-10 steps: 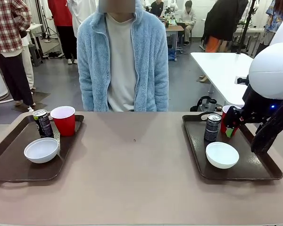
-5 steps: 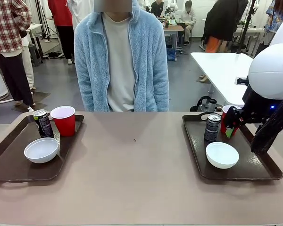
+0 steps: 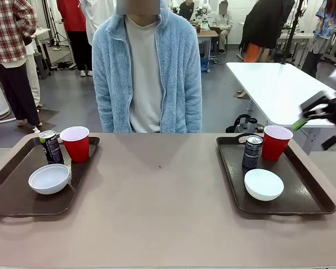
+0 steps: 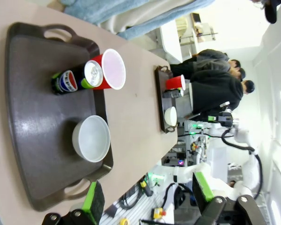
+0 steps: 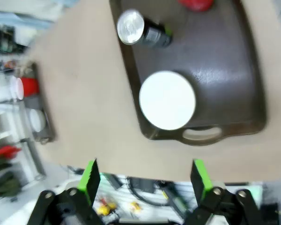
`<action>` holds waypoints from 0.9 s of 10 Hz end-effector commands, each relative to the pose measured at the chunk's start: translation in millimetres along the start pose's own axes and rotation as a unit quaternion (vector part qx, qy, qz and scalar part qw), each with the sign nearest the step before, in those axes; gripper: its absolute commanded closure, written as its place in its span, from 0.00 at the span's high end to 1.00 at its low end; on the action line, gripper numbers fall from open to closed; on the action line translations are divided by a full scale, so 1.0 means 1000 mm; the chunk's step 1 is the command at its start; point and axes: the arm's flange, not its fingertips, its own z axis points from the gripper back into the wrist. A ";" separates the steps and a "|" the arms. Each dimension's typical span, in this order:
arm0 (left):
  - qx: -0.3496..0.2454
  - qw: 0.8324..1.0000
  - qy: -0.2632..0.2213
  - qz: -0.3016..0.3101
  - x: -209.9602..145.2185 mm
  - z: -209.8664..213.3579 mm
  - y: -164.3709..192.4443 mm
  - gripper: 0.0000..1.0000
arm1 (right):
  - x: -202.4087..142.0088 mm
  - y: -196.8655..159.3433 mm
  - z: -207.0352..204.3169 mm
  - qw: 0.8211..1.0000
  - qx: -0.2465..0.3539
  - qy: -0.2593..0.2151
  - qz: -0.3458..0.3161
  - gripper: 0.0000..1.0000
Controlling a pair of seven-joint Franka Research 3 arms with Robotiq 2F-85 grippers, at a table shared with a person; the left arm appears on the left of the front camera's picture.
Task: Prepare tableware on both trays.
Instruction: Pick up a Picnic Bowl from the table and place it on a Handle tray.
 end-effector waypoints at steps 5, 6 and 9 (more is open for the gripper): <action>-0.001 1.000 -0.002 -0.002 -0.001 0.001 -0.002 1.00 | 0.022 -0.123 0.008 0.979 0.177 0.098 0.010 1.00; -0.001 1.000 -0.002 -0.002 -0.001 0.001 -0.002 1.00 | 0.025 -0.139 0.005 0.976 0.193 0.095 0.015 1.00; -0.001 1.000 -0.002 -0.002 -0.001 0.001 -0.002 1.00 | 0.020 -0.164 -0.001 0.965 0.235 0.101 0.060 1.00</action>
